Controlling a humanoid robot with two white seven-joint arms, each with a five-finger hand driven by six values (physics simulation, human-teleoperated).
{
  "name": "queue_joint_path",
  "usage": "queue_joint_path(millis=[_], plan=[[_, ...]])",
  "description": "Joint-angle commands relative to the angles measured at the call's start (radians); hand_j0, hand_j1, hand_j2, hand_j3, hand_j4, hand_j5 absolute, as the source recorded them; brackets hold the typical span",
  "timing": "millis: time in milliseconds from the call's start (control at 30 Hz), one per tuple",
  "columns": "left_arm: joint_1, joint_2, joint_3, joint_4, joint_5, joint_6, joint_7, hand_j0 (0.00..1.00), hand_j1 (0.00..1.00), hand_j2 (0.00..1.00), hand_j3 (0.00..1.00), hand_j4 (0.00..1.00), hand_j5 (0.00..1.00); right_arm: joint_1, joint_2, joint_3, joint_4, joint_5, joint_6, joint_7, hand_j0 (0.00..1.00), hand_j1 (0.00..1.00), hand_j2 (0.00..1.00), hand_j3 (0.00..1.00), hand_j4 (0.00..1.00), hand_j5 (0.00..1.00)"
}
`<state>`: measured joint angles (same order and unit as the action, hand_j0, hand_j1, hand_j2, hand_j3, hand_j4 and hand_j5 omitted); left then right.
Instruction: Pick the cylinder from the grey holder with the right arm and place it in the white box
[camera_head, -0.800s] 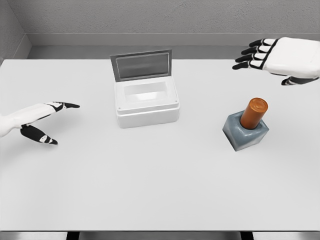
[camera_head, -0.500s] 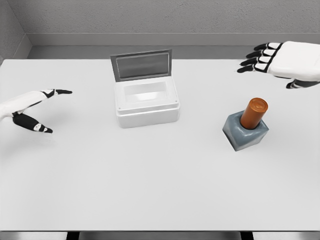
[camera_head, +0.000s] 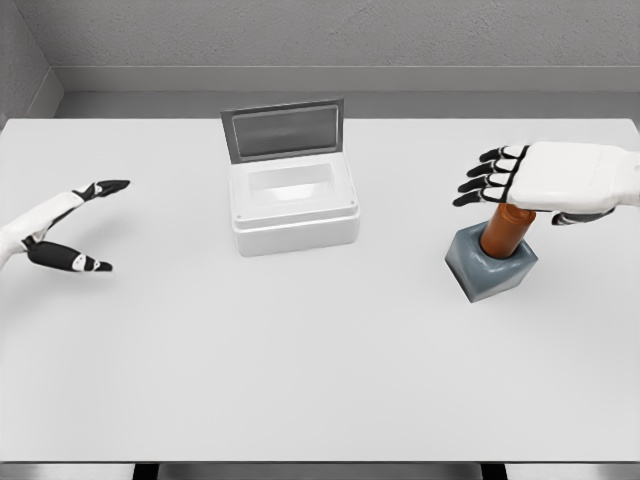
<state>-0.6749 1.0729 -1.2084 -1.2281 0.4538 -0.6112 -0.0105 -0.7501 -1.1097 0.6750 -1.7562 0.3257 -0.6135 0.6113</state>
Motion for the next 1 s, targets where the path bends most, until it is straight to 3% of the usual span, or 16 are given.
queue_joint_path(millis=[0,67,200,300,367,800,967], plan=[[0.000,0.006,-0.016,-0.007,0.011,0.000,0.032,1.00,1.00,1.00,1.00,1.00,1.00,0.000,0.001,0.026,-0.002,-0.002,0.003,0.000,1.00,1.00,1.00,1.00,1.00,1.00],[-0.017,0.025,-0.071,-0.050,0.014,0.000,0.032,1.00,1.00,1.00,1.00,1.00,1.00,0.002,0.007,0.034,0.000,-0.001,0.003,0.000,1.00,1.00,1.00,1.00,1.00,1.00],[-0.025,0.048,-0.092,-0.114,0.040,0.000,0.021,0.98,0.98,0.98,0.98,0.98,0.98,0.002,0.033,0.035,0.020,0.015,0.003,0.000,1.00,1.00,1.00,1.00,1.00,1.00],[-0.046,0.038,-0.092,-0.142,0.146,0.000,0.001,0.99,0.99,0.99,0.99,0.99,0.99,0.003,0.034,0.034,0.034,0.039,0.003,0.000,1.00,1.00,1.00,1.00,1.00,1.00],[-0.077,0.006,-0.092,-0.143,0.143,0.000,0.000,1.00,1.00,1.00,1.00,1.00,1.00,0.005,0.034,0.034,0.050,0.039,0.003,0.000,1.00,1.00,1.00,1.00,1.00,1.00],[-0.072,0.036,-0.097,-0.139,0.123,0.000,0.001,0.99,0.99,0.99,0.99,0.99,0.99,0.021,0.057,0.035,0.077,0.065,0.003,0.000,1.00,1.00,1.00,1.00,1.00,1.00],[-0.075,0.050,-0.125,-0.137,0.052,0.000,0.004,1.00,1.00,1.00,1.00,1.00,1.00,0.025,0.065,0.035,0.092,0.072,0.003,0.000,1.00,1.00,1.00,1.00,1.00,1.00]])
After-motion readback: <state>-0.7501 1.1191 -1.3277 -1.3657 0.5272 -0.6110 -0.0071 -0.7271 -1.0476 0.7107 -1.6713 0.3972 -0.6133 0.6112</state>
